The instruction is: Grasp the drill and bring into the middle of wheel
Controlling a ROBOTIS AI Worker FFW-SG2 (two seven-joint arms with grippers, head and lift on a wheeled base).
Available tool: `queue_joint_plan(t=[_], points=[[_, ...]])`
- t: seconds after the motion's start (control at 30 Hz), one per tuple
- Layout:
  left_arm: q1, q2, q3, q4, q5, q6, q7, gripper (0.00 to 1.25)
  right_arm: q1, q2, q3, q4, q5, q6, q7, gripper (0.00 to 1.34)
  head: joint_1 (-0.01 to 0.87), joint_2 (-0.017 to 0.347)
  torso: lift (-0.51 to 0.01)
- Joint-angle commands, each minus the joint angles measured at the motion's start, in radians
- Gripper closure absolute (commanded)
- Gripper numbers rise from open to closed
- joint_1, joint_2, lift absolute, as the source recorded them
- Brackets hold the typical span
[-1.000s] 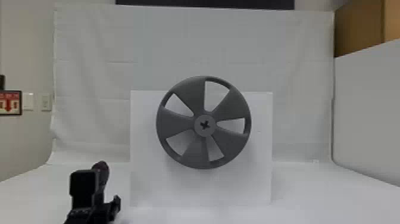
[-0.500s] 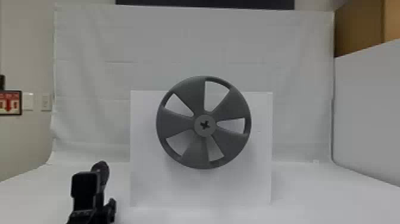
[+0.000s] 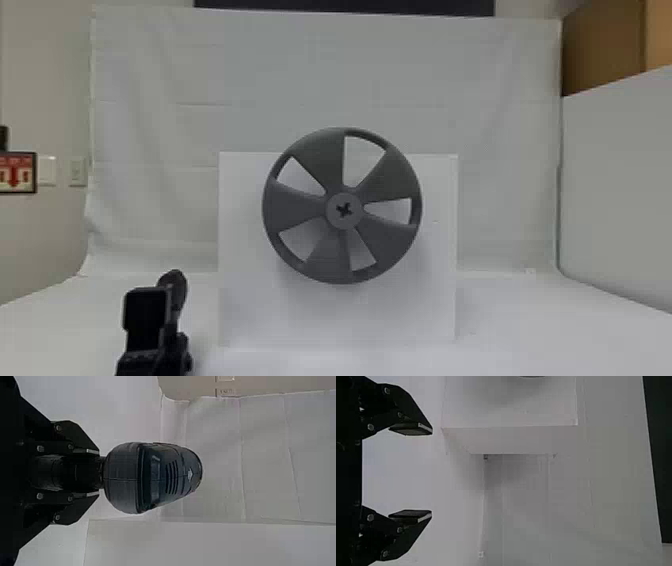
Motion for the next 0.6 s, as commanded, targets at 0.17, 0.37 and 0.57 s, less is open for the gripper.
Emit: queue_joint_plan(t=[0.17,0.37,0.57], points=[[0.020,0.002,-0.005,0.000,0.003,-0.053,0.035,1.22,0.001,0.003,0.000,0.002,0.000,0.000,0.000,0.52,0.000,0.000,-0.406],[0.021,0.002,-0.004,0.000,0.009,-0.055,0.036,1.22,0.001,0.005,0.000,0.002,0.001,0.000,0.000,0.52,0.000,0.000,-0.406],[0.029,0.002,0.019,-0.012,0.017,-0.058,0.004,1.22,0.003,0.005,-0.004,0.002,0.001,0.000,0.000,0.52,0.000,0.000,-0.406]])
